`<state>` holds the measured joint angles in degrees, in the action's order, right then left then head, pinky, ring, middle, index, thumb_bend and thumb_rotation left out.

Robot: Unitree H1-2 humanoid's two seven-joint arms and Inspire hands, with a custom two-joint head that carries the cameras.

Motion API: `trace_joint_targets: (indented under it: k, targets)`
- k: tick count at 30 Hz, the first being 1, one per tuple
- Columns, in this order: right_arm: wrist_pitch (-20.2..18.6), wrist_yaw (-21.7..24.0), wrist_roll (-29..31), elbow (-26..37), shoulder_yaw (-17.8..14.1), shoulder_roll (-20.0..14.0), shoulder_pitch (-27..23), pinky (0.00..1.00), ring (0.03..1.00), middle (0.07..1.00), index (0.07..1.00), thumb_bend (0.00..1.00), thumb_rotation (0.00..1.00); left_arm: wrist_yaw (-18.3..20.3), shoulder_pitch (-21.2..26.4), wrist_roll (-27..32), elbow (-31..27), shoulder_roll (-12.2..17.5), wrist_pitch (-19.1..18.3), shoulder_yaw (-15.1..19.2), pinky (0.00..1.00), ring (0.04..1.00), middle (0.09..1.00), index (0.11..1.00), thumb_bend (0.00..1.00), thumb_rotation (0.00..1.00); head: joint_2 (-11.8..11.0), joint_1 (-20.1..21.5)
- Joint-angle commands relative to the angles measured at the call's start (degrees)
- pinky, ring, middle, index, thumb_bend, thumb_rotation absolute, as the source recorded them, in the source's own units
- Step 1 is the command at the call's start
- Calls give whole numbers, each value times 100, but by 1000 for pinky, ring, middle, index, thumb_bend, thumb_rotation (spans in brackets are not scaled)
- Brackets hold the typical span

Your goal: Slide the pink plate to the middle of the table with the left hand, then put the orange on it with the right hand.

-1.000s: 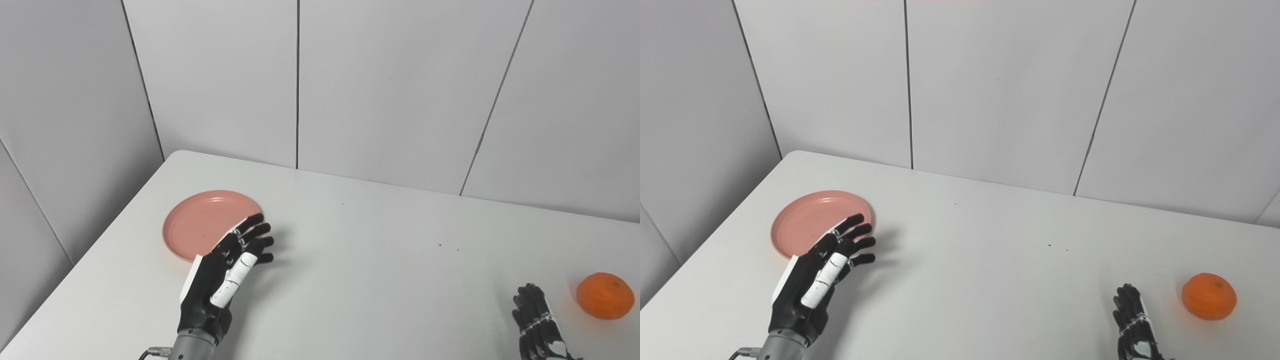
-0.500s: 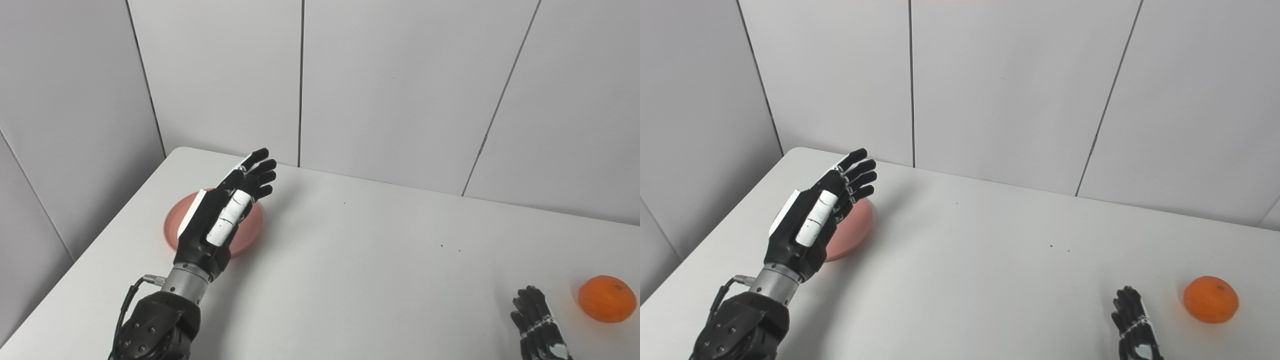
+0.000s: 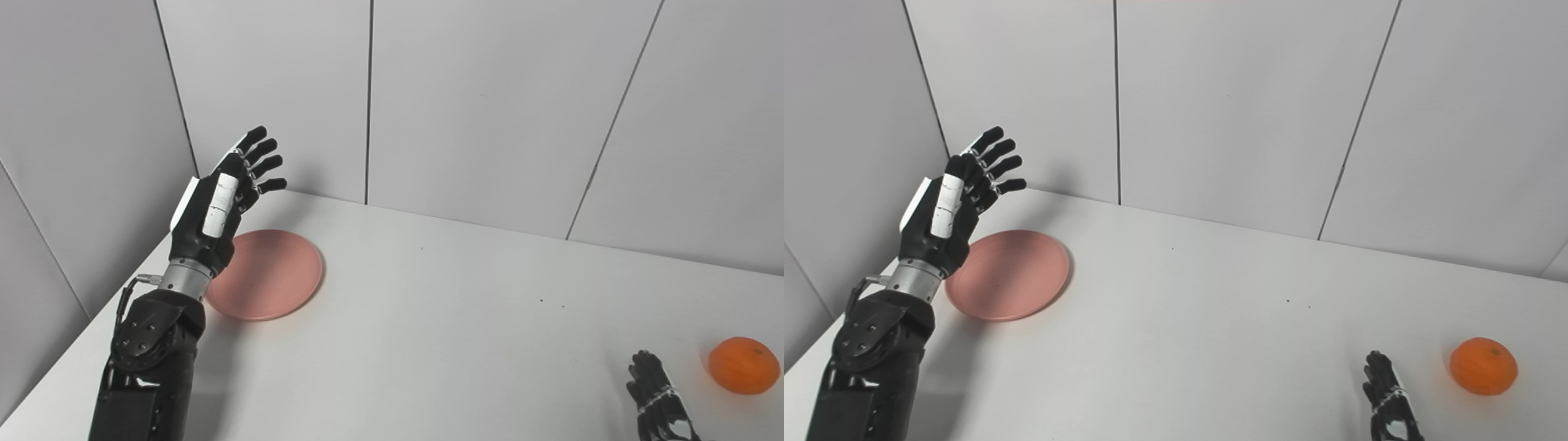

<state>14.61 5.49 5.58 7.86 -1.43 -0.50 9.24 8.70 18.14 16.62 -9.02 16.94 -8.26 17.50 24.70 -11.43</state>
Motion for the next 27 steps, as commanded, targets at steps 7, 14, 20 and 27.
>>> trace_joint_targets:
  k: [7,14,20,27]
  targets:
    - [217,-6,9,-577,-23,-58,89,970,944,918,884,860,1000,257,646,122,1317,588,963,153,769,866,904,940,1000,856,32,22]
    - [183,4,50,-523,-21,-51,110,962,941,913,883,851,1000,317,1000,34,2297,864,1482,145,767,851,888,946,1000,890,47,21]
    - [183,1,28,-525,-17,-66,111,961,938,917,890,856,1000,439,1209,-61,3054,1121,1888,84,749,850,887,955,1000,887,47,21]
    - [184,11,12,-509,-17,-85,116,960,940,918,893,856,1000,384,1304,-168,3759,1315,2142,53,757,844,859,944,1000,864,86,22]
